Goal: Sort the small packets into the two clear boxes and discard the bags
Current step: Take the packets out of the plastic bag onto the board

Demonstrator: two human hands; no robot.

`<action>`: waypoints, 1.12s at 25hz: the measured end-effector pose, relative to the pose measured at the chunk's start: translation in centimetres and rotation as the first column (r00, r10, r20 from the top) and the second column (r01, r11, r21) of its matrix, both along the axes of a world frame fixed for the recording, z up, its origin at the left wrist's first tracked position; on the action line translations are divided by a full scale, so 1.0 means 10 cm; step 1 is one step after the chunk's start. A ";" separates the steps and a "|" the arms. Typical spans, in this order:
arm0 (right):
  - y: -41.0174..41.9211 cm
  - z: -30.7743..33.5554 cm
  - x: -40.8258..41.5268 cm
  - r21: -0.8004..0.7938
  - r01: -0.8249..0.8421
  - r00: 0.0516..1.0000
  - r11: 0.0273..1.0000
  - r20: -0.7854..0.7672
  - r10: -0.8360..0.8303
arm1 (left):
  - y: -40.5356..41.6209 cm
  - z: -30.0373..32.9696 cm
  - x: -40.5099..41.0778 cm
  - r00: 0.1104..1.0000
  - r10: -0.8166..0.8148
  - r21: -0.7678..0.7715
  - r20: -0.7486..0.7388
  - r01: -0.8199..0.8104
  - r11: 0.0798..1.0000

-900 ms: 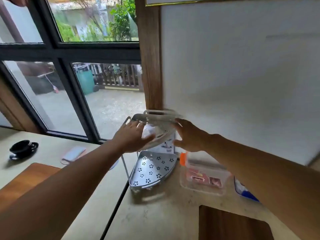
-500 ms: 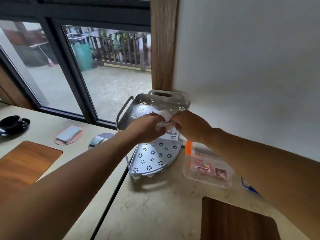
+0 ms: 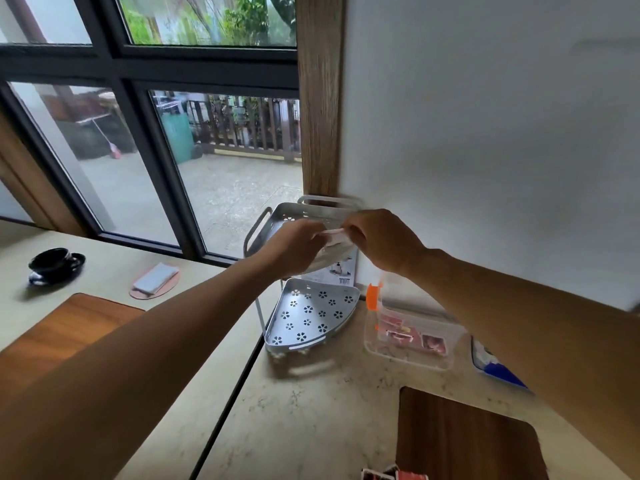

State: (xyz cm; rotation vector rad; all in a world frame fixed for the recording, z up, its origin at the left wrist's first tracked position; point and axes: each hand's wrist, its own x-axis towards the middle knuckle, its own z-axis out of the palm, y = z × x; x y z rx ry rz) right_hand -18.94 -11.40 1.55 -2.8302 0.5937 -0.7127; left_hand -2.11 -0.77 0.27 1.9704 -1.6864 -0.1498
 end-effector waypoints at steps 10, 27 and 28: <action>0.77 0.46 -1.30 0.326 0.037 0.990 0.945 0.118 -0.080 | 0.82 0.40 -1.19 0.793 -0.004 -0.010 -0.610 -0.003 1.000; 2.55 -1.71 -3.45 0.693 0.264 0.951 0.671 -0.072 -0.300 | 2.21 -1.61 -3.28 0.679 0.221 0.433 -0.700 0.158 0.887; 2.68 -1.83 -3.55 0.718 0.267 0.944 0.642 -0.060 -0.325 | 2.32 -1.74 -3.38 0.666 0.242 0.453 -0.705 0.161 0.877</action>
